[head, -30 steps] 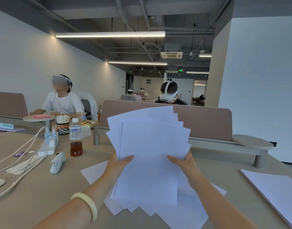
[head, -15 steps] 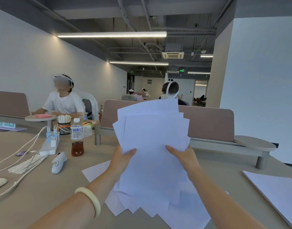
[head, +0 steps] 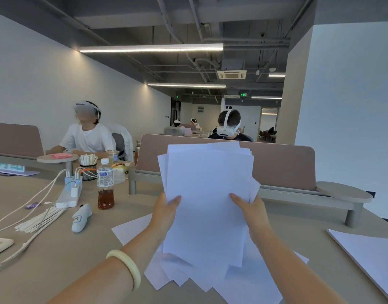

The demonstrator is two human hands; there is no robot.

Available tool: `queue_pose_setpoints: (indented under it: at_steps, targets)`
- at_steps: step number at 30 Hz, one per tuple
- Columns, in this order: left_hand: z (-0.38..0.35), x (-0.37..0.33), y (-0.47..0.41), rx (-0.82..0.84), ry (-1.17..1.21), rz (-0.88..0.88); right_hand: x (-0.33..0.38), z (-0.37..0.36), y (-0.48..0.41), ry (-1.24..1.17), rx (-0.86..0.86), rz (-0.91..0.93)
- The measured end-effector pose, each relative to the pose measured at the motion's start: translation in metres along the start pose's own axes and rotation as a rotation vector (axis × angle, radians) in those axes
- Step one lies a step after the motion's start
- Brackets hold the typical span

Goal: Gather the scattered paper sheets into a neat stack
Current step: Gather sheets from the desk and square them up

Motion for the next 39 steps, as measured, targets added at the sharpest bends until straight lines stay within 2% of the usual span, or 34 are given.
queue_pose_setpoints:
  at_steps: [4, 9, 14, 19, 26, 29, 39]
  targets:
    - [0.005, -0.004, -0.002, -0.031, -0.008, 0.008, 0.004, 0.006, -0.001, 0.000, 0.013, 0.050]
    - [0.005, 0.015, 0.004, -0.028, -0.027, 0.068, -0.014, 0.000, 0.003, 0.025, 0.126, 0.016]
    - [0.000, 0.004, 0.003, -0.037, -0.036, 0.050, 0.000, -0.011, -0.003, 0.139, 0.118, -0.014]
    - [0.005, -0.008, -0.002, -0.055, -0.040, 0.012, 0.021, -0.009, -0.009, 0.083, 0.070, 0.027]
    - [0.009, 0.026, 0.009, -0.038, -0.055, 0.119, -0.030, -0.001, 0.005, 0.139, 0.089, -0.115]
    - [0.007, 0.027, 0.011, -0.037, -0.067, 0.136, -0.033, -0.006, 0.004, 0.210, 0.130, -0.103]
    - [0.004, 0.023, 0.013, -0.039, -0.069, 0.138, -0.043, -0.008, -0.003, 0.243, 0.077, -0.189]
Point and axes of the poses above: each hand's wrist, its own y-axis away from the middle knuckle, its own z-axis out of the back of the hand, x = y × z, the point moved 6 cm from there along -y, towards the middle knuckle, and after that the axes turned 11 degrees about x, right-handed, at the moved point
